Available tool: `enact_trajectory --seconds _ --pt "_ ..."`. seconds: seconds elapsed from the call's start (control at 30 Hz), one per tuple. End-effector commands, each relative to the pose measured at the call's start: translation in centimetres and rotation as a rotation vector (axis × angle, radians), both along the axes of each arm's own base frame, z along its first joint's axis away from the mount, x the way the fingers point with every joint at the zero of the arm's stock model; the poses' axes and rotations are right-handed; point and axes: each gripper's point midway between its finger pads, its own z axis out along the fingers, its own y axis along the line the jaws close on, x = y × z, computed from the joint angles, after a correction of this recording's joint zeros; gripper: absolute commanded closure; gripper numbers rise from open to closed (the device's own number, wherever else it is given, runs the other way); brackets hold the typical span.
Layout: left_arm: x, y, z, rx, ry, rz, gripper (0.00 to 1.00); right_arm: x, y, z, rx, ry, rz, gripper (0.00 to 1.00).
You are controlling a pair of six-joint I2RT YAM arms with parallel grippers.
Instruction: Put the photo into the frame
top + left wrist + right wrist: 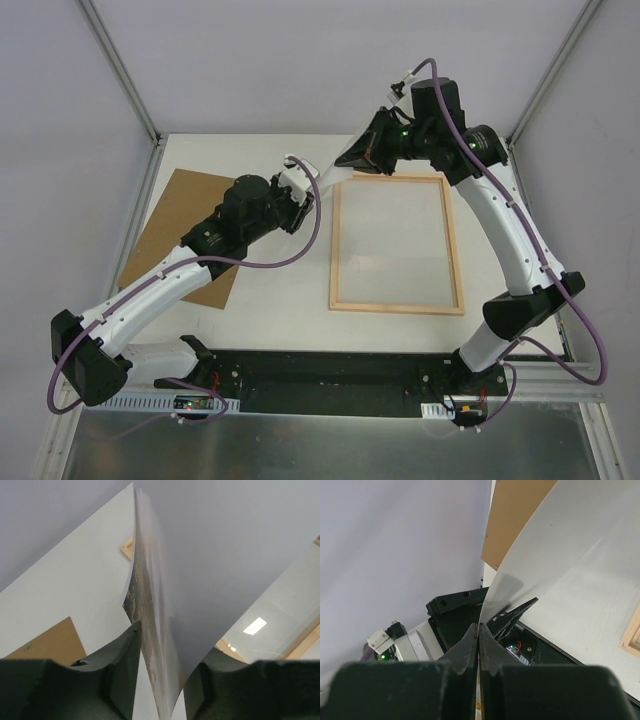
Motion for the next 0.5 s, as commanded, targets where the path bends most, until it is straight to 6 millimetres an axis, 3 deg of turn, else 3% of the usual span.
enact_trajectory --seconds 0.0,0.1,0.13,0.17,0.27,0.3,0.4,0.47 --pt "0.1 -0.8 2.5 -0.082 -0.073 -0.002 0.69 -2.1 -1.0 3.9 0.064 -0.054 0.010 0.99" --pt "0.2 -1.0 2.8 -0.093 -0.082 -0.002 0.91 -2.1 -1.2 3.9 0.064 -0.057 0.008 0.97" --pt "0.3 -1.1 3.0 -0.099 -0.085 0.005 1.00 -2.2 -1.3 3.9 0.061 -0.063 0.009 0.89" --pt "0.4 -1.0 3.4 -0.104 -0.090 0.016 1.00 -2.2 -1.5 3.7 0.047 -0.066 0.003 0.76" --pt "0.7 -1.1 4.8 -0.147 -0.093 0.040 1.00 -1.3 -3.7 3.2 -0.031 -0.113 -0.061 0.26" --pt "0.8 -1.1 5.1 -0.159 -0.087 0.051 1.00 -0.8 -5.2 3.1 -0.076 -0.141 -0.104 0.17" --pt "0.8 -1.2 6.4 -0.192 -0.072 0.063 1.00 0.3 -10.9 3.7 -0.215 -0.251 -0.269 0.00" --pt "0.5 -1.7 7.4 -0.220 -0.071 0.051 1.00 0.0 -14.8 5.0 -0.285 -0.335 -0.391 0.04"
